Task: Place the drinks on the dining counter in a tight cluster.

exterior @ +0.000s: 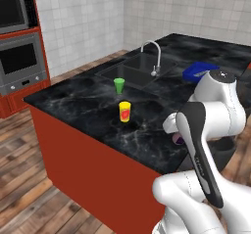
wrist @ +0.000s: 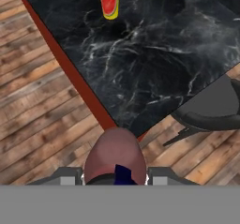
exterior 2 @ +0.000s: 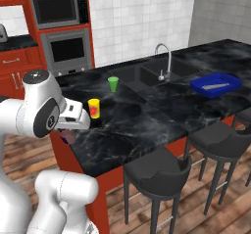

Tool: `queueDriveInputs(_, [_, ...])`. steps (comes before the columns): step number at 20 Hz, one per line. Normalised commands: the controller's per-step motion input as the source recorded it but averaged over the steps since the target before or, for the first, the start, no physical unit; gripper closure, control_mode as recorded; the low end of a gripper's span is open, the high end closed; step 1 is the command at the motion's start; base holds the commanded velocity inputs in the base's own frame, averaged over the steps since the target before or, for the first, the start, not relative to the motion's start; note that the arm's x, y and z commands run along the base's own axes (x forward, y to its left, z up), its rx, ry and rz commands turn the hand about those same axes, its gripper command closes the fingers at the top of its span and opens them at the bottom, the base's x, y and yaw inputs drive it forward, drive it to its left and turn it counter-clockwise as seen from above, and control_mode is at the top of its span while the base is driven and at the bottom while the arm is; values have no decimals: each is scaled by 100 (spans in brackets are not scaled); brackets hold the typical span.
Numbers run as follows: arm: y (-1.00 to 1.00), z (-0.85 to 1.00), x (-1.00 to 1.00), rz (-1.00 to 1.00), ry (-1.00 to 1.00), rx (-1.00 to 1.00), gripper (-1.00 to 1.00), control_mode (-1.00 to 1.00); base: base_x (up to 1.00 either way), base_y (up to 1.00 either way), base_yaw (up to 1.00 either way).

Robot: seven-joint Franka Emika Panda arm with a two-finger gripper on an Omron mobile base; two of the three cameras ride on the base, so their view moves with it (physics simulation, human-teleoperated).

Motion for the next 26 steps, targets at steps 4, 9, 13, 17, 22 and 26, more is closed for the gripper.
queueDriveInputs(4, [0, 0, 0, 0, 0, 0, 100, 100, 0, 0, 0])
queueDriveInputs(9, [0, 0, 0, 0, 0, 0, 100, 100, 0, 0, 0])
queueDriveInputs(13, [0, 0, 19, 0, 3, 0, 100, -100, 0, 0, 0])
queueDriveInputs(17, [-2, 7, 94, 13, 30, 0, 100, -100, 0, 0, 0])
queueDriveInputs(22, [-10, 11, 98, 17, 29, -6, 100, -100, 0, 0, 0])
queueDriveInputs(26, [-31, 0, 91, 7, 21, -20, 100, -100, 0, 0, 0])
